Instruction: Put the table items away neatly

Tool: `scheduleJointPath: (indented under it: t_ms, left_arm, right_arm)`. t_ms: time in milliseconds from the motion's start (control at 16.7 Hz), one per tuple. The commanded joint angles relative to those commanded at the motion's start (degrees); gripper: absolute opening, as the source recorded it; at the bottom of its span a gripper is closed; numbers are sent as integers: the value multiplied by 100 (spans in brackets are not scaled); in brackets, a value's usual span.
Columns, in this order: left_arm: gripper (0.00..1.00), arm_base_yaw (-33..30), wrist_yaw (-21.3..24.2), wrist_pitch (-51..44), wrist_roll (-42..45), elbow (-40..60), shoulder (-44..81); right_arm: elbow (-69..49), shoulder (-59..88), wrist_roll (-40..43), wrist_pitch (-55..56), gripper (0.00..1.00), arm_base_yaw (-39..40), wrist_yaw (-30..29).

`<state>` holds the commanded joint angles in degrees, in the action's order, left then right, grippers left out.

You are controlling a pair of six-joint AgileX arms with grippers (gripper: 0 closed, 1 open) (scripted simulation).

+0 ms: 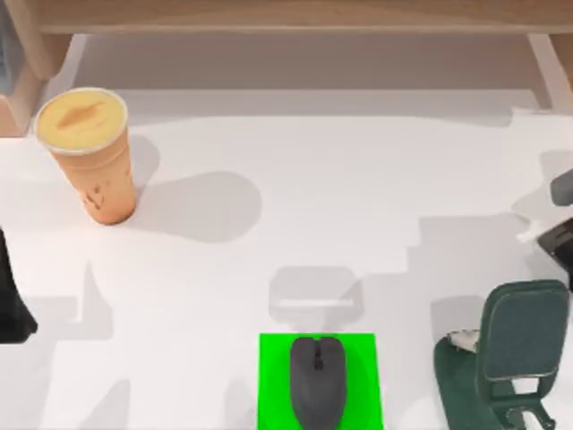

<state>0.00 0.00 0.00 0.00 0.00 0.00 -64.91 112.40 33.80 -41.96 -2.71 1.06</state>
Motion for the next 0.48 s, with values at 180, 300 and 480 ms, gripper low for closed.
scheduleJointPath:
  t_ms: [180, 300, 480]
  left_arm:
    - [100, 0, 0, 0, 0, 0, 0]
    - [100, 0, 0, 0, 0, 0, 0]
    - [100, 0, 0, 0, 0, 0, 0]
  right_arm:
    - [0, 0, 0, 0, 0, 0, 0]
    - [0, 0, 0, 0, 0, 0, 0]
    - [0, 0, 0, 0, 0, 0, 0]
